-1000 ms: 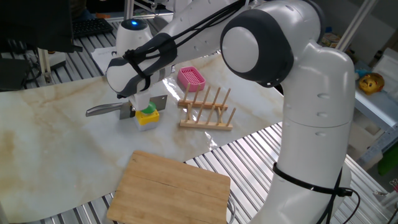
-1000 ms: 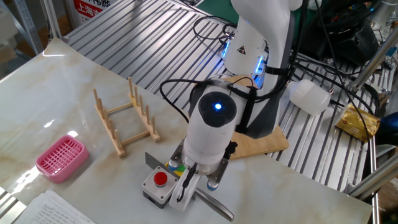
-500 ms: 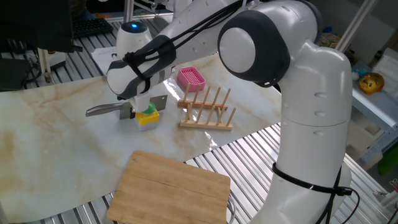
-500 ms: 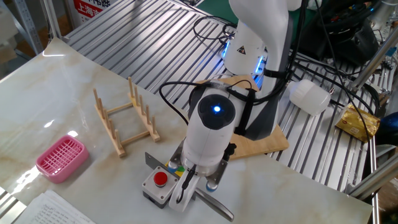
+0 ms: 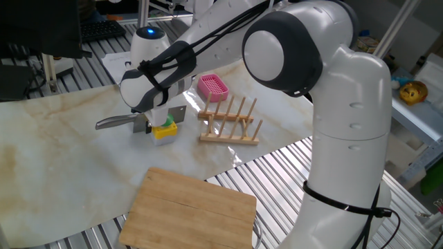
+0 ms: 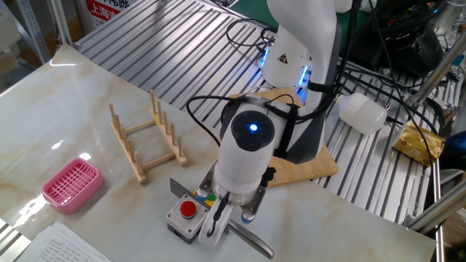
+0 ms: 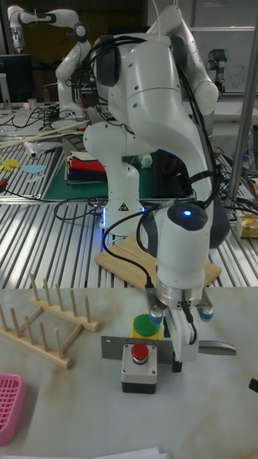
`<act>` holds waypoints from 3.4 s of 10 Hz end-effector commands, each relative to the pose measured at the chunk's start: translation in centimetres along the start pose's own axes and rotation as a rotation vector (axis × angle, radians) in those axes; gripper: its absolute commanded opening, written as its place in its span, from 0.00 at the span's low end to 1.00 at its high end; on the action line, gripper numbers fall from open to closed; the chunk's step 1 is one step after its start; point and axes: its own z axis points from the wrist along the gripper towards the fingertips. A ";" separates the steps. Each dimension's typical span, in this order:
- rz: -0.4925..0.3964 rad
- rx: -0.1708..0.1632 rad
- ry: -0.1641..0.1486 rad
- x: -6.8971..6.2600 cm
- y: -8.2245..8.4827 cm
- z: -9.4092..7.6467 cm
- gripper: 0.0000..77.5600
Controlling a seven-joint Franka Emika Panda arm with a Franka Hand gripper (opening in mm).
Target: Put the knife on the knife rack
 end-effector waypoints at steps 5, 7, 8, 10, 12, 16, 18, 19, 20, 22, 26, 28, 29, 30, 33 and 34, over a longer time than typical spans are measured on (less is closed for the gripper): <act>0.000 -0.002 -0.002 0.0 0.1 0.0 0.03; 0.000 -0.002 -0.002 0.0 0.1 0.0 0.03; 0.000 -0.002 -0.002 0.0 0.1 0.0 0.03; 0.000 -0.002 -0.002 0.0 0.1 0.0 0.03; 0.000 -0.002 -0.002 0.0 0.1 0.0 0.03; 0.000 -0.002 -0.002 0.0 0.1 0.0 0.03; 0.011 0.014 -0.024 1.2 -0.7 -1.4 0.03; 0.015 0.016 -0.029 1.3 -0.7 -1.5 0.03; 0.018 0.016 -0.036 1.3 -0.8 -1.6 0.03; 0.019 0.017 -0.041 1.5 -0.9 -1.8 0.03; -0.001 0.016 -0.049 1.7 -1.1 -3.1 0.03; -0.006 0.014 -0.049 1.7 -1.1 -3.4 0.03; -0.014 0.014 -0.048 1.7 -1.3 -4.5 0.03; -0.028 0.014 -0.047 1.7 -1.4 -5.4 0.03; -0.058 0.010 -0.047 1.4 -1.8 -7.6 0.03; -0.083 0.006 -0.047 1.2 -1.9 -9.3 0.03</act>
